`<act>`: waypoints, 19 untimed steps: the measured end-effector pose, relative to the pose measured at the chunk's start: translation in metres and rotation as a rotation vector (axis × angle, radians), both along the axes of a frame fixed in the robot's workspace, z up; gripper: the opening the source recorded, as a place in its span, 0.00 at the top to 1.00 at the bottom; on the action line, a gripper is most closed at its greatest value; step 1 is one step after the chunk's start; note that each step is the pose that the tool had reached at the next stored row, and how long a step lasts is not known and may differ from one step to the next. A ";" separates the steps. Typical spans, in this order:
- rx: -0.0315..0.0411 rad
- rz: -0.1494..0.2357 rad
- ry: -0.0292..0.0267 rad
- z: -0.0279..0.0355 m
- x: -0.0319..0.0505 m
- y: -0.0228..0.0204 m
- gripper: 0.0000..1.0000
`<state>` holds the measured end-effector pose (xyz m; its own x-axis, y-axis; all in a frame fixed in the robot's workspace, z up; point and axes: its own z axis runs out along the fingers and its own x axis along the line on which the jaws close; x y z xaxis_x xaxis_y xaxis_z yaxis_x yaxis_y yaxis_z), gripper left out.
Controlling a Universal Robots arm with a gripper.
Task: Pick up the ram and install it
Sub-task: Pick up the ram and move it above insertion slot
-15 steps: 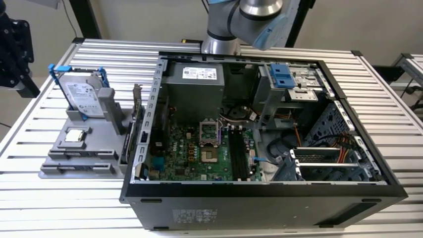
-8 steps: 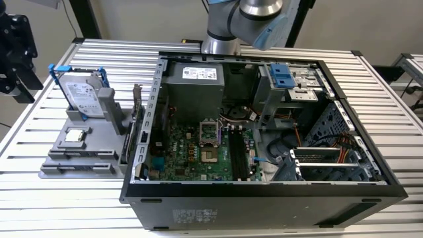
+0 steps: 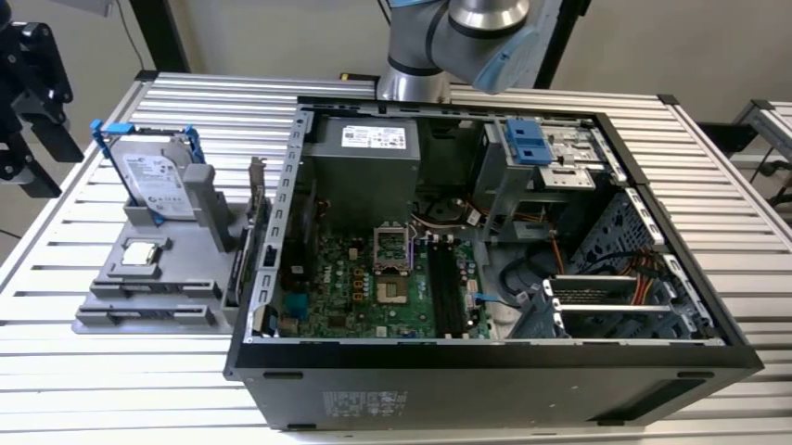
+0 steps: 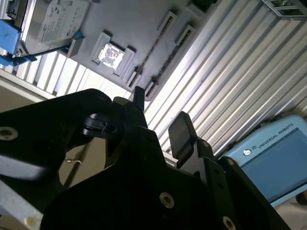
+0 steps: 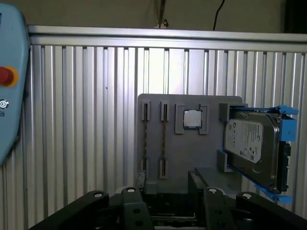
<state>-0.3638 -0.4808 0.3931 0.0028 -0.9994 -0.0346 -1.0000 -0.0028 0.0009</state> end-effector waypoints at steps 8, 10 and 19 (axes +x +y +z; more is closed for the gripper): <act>0.0000 0.031 0.0020 -0.0017 0.0000 0.0000 0.00; 0.0001 0.032 0.0018 -0.0027 0.0000 0.0000 0.00; 0.0000 0.032 0.0020 -0.0100 0.0003 -0.0005 0.00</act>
